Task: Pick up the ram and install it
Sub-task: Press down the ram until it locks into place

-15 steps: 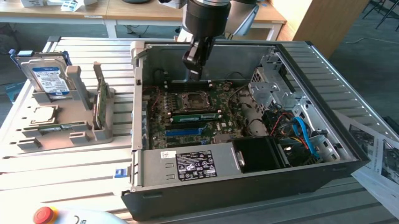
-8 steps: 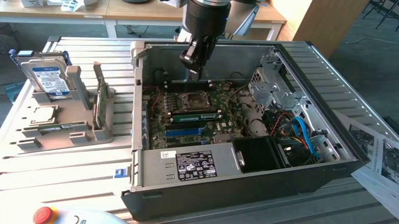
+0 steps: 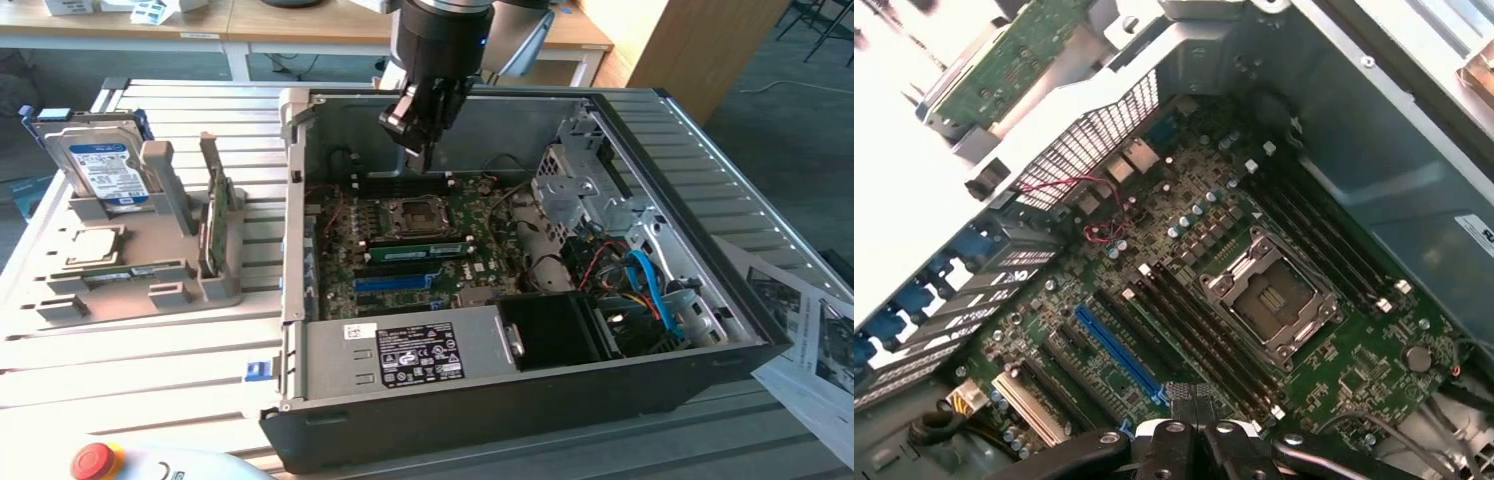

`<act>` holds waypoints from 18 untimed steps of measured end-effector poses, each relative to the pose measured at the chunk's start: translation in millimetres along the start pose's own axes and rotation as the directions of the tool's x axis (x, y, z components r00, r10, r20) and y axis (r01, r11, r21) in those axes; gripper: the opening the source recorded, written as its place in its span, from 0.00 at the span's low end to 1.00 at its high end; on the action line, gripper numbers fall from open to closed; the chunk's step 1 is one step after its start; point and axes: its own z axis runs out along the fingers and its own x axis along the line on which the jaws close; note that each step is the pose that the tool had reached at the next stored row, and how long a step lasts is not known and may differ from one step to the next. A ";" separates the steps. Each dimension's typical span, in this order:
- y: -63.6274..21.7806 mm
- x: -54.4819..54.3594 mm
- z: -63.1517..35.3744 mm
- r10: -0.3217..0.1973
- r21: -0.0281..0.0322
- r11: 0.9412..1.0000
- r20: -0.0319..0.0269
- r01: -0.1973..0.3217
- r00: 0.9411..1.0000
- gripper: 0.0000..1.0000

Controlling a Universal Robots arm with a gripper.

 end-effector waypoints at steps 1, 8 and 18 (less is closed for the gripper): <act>0.0 0.0 0.0 0.015 0.000 1.000 0.000 -0.015 1.000 0.11; 0.0 0.0 0.0 0.119 -0.003 0.993 0.004 -0.119 0.993 0.11; 0.0 0.0 0.0 0.260 -0.007 0.965 0.009 -0.260 0.965 0.11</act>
